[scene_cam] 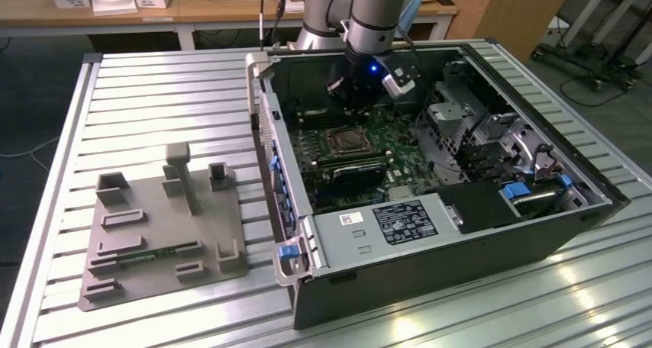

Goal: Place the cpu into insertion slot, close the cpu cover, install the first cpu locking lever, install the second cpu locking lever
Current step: 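Install the first cpu locking lever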

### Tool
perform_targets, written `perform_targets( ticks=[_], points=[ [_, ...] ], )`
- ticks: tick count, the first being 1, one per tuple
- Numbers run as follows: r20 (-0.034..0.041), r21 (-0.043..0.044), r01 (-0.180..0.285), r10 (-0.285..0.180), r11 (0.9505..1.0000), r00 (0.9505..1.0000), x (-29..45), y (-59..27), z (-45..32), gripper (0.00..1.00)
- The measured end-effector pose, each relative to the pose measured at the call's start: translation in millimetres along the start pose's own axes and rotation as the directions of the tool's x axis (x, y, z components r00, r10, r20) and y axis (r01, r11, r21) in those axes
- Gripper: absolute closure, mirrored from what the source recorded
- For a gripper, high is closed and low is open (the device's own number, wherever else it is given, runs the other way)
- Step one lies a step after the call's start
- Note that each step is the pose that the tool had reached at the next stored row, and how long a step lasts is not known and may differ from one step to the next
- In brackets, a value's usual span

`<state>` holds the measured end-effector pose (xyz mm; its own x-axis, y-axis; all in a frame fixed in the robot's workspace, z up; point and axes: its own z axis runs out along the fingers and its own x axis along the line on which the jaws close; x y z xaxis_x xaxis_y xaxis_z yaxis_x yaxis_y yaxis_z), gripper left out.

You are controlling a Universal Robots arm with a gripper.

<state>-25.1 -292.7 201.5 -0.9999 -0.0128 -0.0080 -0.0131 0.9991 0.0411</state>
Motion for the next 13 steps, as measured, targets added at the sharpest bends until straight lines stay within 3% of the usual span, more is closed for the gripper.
perform_targets(
  ticks=[13],
  points=[
    [-0.0002, 0.0159, 0.000, 0.000, 0.9999, 1.0000, 0.0, -0.9, 1.7, 0.90]
  ],
)
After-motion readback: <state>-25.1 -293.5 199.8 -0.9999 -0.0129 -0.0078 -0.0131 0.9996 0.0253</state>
